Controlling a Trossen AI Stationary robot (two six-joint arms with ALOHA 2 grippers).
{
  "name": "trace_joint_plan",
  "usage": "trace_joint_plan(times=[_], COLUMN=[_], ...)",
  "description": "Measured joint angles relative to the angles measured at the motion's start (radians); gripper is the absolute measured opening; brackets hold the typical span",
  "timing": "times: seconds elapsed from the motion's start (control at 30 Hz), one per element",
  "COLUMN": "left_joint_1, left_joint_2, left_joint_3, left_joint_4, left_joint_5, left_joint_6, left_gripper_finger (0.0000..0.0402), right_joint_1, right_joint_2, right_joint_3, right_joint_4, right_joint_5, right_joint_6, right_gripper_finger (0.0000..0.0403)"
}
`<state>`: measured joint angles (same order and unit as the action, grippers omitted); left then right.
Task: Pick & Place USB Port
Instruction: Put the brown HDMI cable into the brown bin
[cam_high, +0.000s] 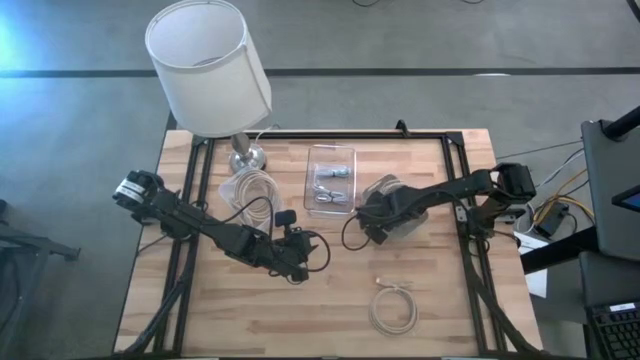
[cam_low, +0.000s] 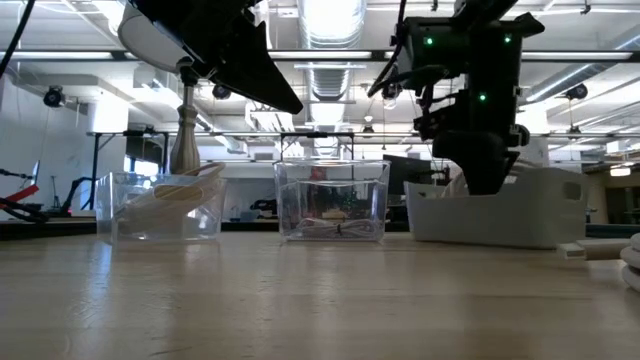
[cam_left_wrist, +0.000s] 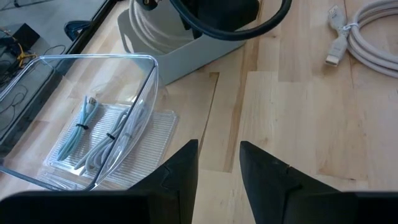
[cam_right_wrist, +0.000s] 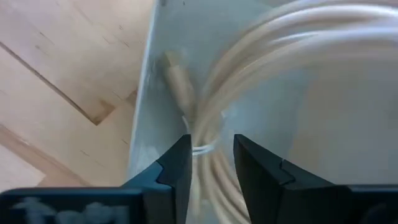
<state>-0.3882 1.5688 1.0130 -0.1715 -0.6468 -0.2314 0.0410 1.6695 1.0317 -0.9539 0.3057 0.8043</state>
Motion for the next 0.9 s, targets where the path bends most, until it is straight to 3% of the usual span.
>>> trace_joint_plan(times=[0.27,0.5,0.9], left_joint_1=[0.000,0.000,0.000], left_joint_2=[0.000,0.000,0.000], left_joint_3=[0.000,0.000,0.000], left_joint_4=[0.000,0.000,0.000], left_joint_5=[0.000,0.000,0.000], left_joint_6=[0.000,0.000,0.000], left_gripper_finger=[0.0122,0.0122,0.0122], right_joint_1=[0.000,0.019,0.222], right_joint_2=[0.000,0.000,0.000], right_joint_3=[0.061,0.139,0.282], right_joint_4=[0.001,-0.009,-0.083], right_joint_5=[-0.002,-0.078,-0.078], right_joint_6=[-0.047,-0.055,0.003], right_gripper_finger=[0.0137,0.0144,0.0146])
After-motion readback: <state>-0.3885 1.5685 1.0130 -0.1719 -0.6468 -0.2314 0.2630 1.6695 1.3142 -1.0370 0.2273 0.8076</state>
